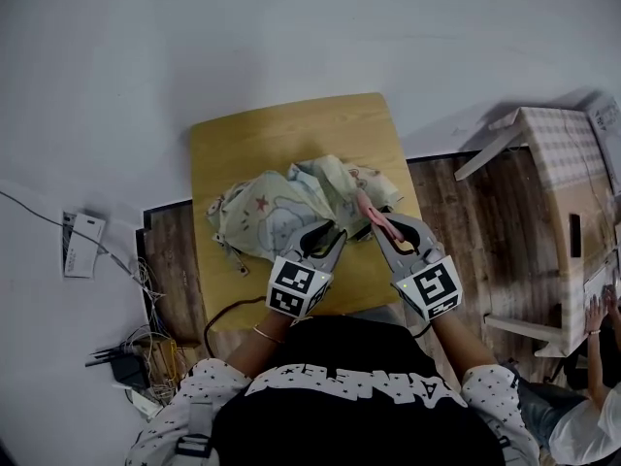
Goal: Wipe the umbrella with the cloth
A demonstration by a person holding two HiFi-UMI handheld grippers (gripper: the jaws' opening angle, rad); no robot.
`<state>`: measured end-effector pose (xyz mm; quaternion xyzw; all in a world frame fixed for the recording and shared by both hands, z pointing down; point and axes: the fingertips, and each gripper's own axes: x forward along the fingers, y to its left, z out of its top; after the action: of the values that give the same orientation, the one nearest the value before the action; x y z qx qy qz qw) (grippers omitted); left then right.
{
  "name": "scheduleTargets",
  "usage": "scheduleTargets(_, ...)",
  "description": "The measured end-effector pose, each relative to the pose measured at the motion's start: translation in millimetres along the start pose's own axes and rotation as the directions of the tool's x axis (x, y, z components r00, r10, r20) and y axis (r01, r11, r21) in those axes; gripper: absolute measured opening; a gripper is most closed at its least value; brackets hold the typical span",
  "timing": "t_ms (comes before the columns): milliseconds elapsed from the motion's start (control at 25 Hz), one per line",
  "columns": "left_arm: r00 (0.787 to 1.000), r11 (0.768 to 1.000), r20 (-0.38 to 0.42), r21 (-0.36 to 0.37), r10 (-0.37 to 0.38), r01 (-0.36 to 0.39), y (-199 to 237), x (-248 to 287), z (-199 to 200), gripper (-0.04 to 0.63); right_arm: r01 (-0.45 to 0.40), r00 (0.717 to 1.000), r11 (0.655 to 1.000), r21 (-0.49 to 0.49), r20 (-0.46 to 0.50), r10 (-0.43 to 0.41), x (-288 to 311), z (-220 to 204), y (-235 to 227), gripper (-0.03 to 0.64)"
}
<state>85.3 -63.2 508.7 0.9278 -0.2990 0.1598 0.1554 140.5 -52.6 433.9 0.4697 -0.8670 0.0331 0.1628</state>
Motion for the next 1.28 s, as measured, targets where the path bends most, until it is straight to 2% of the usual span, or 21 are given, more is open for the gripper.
scheduleTargets(280,0.999,1.0,0.045,-0.01,0.026,-0.025,5,-15,8,0.117,-0.031,1.0,1.0,-0.005,0.006,0.031,11,4,5,0.034)
scheduleTargets(640,0.996,1.0,0.092,-0.013,0.013,-0.012,3,-34,17,0.117,-0.043,0.999,0.999,-0.016,0.031,0.043,27,15,10,0.034)
scheduleTargets(720,0.995,0.999,0.1,-0.032,0.011,-0.008,3,-40,18,0.117,-0.047,0.998,0.999,-0.024,0.038,0.048,32,19,12,0.034)
scheduleTargets(880,0.995,0.999,0.099,0.039,0.005,-0.009,1,-48,23,0.117,-0.06,0.997,0.998,-0.037,0.048,0.061,44,27,19,0.034)
scheduleTargets(1280,0.988,1.0,0.15,0.001,0.018,-0.018,22,-81,27,0.117,-0.099,0.993,0.993,-0.069,0.056,0.103,72,43,48,0.034)
